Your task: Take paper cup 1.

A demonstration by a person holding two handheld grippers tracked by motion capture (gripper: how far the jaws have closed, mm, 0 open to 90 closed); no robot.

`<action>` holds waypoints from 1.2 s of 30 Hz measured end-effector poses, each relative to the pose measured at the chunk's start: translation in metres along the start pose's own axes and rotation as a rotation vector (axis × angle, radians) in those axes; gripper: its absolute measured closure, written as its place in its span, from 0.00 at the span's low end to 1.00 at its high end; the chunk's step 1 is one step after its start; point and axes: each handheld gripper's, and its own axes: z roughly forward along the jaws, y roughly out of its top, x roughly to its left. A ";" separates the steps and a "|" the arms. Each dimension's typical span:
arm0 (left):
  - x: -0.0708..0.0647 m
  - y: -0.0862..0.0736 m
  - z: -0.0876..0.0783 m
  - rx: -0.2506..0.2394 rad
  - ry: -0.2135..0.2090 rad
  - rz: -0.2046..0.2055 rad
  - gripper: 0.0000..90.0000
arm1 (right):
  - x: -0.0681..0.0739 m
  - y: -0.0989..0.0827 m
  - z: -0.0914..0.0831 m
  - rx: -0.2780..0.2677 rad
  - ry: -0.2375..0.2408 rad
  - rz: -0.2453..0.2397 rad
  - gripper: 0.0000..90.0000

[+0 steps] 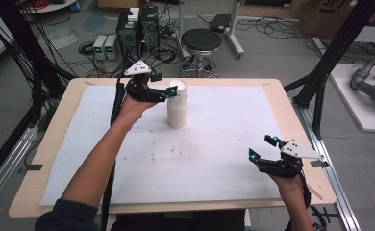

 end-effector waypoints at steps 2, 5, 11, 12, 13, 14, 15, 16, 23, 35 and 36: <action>0.000 0.002 0.007 0.011 0.005 -0.001 0.17 | 0.000 0.000 -0.001 -0.001 -0.001 0.004 0.21; 0.001 0.003 0.017 0.027 0.017 -0.004 0.17 | -0.001 0.001 -0.002 -0.003 -0.002 0.004 0.21; 0.001 -0.002 0.030 0.053 0.010 -0.016 0.17 | -0.001 0.001 -0.004 -0.009 -0.001 0.009 0.21; 0.001 -0.004 0.033 0.063 0.009 -0.015 0.17 | -0.001 0.001 -0.005 -0.011 -0.001 0.012 0.21; 0.001 -0.006 0.036 0.072 0.008 -0.018 0.17 | -0.001 0.001 -0.005 -0.010 -0.002 0.014 0.21; 0.001 -0.006 0.036 0.072 0.008 -0.018 0.17 | -0.002 0.001 -0.005 -0.013 -0.003 0.014 0.21; 0.001 -0.007 0.038 0.076 0.010 -0.023 0.17 | -0.002 0.001 -0.006 -0.014 -0.002 0.014 0.21; 0.003 -0.009 0.042 0.089 0.013 -0.028 0.17 | -0.002 0.001 -0.006 -0.012 -0.003 0.013 0.21; 0.008 -0.014 0.045 0.108 0.002 -0.044 0.25 | -0.003 -0.001 -0.006 -0.008 -0.004 0.020 0.21; 0.007 -0.011 0.041 0.082 -0.006 -0.021 0.37 | -0.002 0.000 -0.005 -0.005 -0.001 0.022 0.21; 0.007 -0.009 0.040 0.073 -0.006 -0.021 0.37 | -0.002 0.000 -0.005 -0.005 -0.001 0.020 0.21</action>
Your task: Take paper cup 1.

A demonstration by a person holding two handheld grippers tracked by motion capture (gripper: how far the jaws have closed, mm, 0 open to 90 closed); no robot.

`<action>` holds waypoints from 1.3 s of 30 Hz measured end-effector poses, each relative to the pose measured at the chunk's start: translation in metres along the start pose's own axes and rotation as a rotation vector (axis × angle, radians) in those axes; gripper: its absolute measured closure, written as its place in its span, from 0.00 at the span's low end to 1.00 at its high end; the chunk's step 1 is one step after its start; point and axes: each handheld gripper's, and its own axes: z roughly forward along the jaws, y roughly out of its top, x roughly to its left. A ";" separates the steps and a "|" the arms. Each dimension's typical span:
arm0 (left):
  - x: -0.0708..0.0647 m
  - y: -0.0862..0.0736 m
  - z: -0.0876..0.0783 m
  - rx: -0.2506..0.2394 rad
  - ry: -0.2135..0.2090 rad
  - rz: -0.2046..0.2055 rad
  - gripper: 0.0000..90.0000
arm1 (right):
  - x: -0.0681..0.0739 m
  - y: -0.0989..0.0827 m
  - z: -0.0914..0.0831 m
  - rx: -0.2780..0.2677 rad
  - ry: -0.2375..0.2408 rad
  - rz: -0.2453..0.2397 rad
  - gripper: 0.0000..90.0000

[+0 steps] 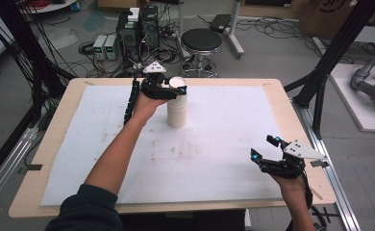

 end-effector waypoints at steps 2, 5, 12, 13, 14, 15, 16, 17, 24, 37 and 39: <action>0.000 0.005 -0.004 -0.025 -0.001 -0.011 0.37 | 0.001 0.000 0.000 -0.001 0.001 0.002 0.21; -0.002 0.013 -0.010 -0.046 0.001 -0.002 0.37 | 0.000 0.000 0.000 -0.002 0.001 0.001 0.21; -0.007 0.034 -0.027 -0.118 -0.009 0.006 0.38 | 0.001 0.000 0.000 -0.002 0.003 0.005 0.21; -0.008 0.041 -0.034 -0.140 -0.015 0.007 0.38 | 0.001 0.000 0.001 -0.003 0.004 0.007 0.21; -0.008 0.045 -0.038 -0.152 -0.014 0.007 0.38 | 0.001 0.000 0.001 -0.004 0.003 0.006 0.21; -0.008 0.048 -0.043 -0.163 -0.015 0.010 0.38 | 0.001 0.001 0.001 -0.004 0.003 0.007 0.21; -0.008 0.051 -0.047 -0.178 -0.020 0.007 0.38 | 0.001 0.001 0.001 -0.007 0.004 0.004 0.21; -0.008 0.055 -0.052 -0.190 -0.020 0.008 0.39 | 0.001 0.001 0.001 -0.006 0.005 0.003 0.21; -0.008 0.062 -0.082 -0.223 -0.010 0.028 0.39 | 0.002 0.000 0.002 -0.003 0.008 0.003 0.21; -0.005 0.025 -0.134 -0.212 0.001 0.022 0.40 | 0.006 0.003 0.005 0.000 0.021 0.004 0.21; -0.007 0.008 -0.139 -0.197 -0.004 0.027 0.40 | 0.008 0.004 0.007 0.001 0.028 -0.004 0.21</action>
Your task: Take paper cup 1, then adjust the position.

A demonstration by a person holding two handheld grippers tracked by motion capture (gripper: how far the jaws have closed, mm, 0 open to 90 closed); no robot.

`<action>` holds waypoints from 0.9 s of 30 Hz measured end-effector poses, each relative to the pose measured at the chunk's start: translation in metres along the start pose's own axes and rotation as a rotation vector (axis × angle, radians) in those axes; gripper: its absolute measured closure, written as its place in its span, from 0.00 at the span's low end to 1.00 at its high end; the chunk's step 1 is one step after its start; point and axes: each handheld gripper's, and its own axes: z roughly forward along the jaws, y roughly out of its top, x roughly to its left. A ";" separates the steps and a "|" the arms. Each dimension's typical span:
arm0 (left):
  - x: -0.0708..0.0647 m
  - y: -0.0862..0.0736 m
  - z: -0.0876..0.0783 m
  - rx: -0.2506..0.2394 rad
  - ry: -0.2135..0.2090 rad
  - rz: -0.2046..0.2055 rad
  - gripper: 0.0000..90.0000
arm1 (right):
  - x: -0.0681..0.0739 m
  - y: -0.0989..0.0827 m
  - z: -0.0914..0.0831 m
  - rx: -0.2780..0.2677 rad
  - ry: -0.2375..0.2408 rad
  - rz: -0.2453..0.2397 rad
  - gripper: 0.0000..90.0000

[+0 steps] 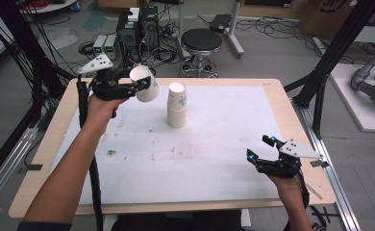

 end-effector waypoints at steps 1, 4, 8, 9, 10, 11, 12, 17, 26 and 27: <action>0.000 0.000 0.000 0.000 0.000 0.000 0.40 | 0.000 0.000 0.000 0.000 0.000 0.000 0.21; -0.002 -0.014 -0.005 0.015 -0.012 0.001 0.40 | 0.003 0.001 0.005 0.016 0.018 -0.003 0.21; -0.006 -0.029 -0.011 0.032 -0.027 -0.002 0.40 | 0.007 0.002 0.009 0.024 0.036 -0.011 0.21; -0.008 -0.033 -0.014 0.026 -0.028 -0.001 0.40 | 0.007 0.002 0.009 0.025 0.038 -0.012 0.21; -0.009 -0.034 -0.015 0.029 -0.031 0.000 0.40 | 0.008 0.002 0.009 0.025 0.041 -0.011 0.21; -0.009 -0.034 -0.015 0.029 -0.031 0.000 0.40 | 0.008 0.003 0.009 0.028 0.044 -0.010 0.21; -0.010 -0.036 -0.015 0.035 -0.031 0.003 0.40 | 0.008 0.003 0.009 0.028 0.044 -0.010 0.21; -0.015 -0.041 -0.020 0.046 -0.046 0.008 0.40 | 0.011 0.004 0.011 0.023 0.062 -0.015 0.21; -0.029 -0.066 -0.019 0.057 -0.102 -0.007 0.40 | 0.022 0.007 0.017 0.046 0.126 -0.042 0.21; -0.033 -0.072 -0.018 0.064 -0.118 -0.008 0.40 | 0.023 0.007 0.018 0.049 0.138 -0.046 0.21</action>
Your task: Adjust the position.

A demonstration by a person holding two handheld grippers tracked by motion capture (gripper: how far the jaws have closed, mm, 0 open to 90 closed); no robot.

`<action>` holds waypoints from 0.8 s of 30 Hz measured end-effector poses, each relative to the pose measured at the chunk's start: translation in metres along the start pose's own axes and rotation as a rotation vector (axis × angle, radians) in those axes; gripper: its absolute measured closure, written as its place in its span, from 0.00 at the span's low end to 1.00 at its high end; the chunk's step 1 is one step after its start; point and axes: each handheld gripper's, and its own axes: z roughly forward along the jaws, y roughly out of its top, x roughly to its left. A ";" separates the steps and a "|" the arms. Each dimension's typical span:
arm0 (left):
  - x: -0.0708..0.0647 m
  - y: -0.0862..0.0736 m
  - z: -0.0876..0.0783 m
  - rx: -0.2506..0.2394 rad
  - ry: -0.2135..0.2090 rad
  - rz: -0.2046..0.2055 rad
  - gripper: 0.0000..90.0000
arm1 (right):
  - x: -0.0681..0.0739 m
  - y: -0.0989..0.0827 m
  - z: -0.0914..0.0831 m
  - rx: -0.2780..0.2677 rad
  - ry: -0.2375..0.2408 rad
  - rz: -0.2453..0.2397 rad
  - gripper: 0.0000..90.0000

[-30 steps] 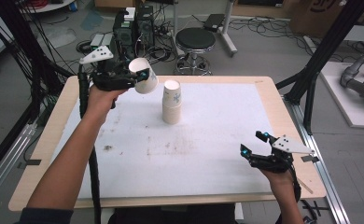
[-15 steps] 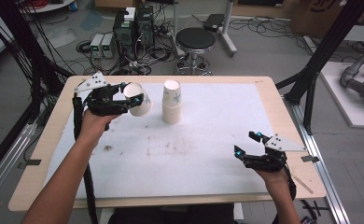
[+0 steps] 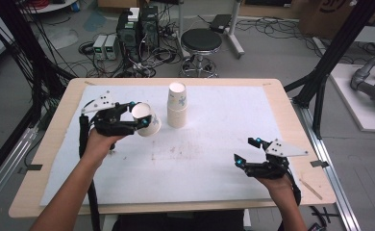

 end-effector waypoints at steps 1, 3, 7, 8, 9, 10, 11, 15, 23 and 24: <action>-0.003 -0.003 0.001 -0.002 -0.005 -0.002 0.40 | 0.001 0.000 0.001 0.003 0.009 -0.004 0.21; -0.009 -0.007 0.004 0.004 -0.024 0.000 0.40 | 0.002 0.001 0.004 0.004 0.024 -0.009 0.21; -0.018 -0.013 0.009 0.021 -0.048 0.007 0.40 | 0.007 0.004 0.010 0.013 0.069 -0.018 0.21; -0.022 -0.016 0.012 0.030 -0.059 0.010 0.40 | 0.008 0.004 0.012 0.014 0.078 -0.020 0.21; -0.024 -0.017 0.013 0.038 -0.066 0.013 0.40 | 0.010 0.005 0.014 0.018 0.090 -0.022 0.21; -0.026 -0.018 0.015 0.036 -0.073 0.011 0.40 | 0.011 0.006 0.016 0.019 0.103 -0.030 0.21; -0.028 -0.019 0.015 0.044 -0.080 0.013 0.40 | 0.013 0.008 0.019 0.020 0.111 -0.034 0.21; -0.032 -0.020 0.017 0.052 -0.094 0.017 0.40 | 0.017 0.012 0.026 0.022 0.144 -0.048 0.21; -0.039 -0.023 0.020 0.057 -0.122 0.016 0.40 | 0.029 0.030 0.048 0.023 0.231 -0.094 0.21; -0.040 -0.024 0.021 0.057 -0.130 0.008 0.40 | 0.031 0.031 0.050 0.021 0.239 -0.099 0.21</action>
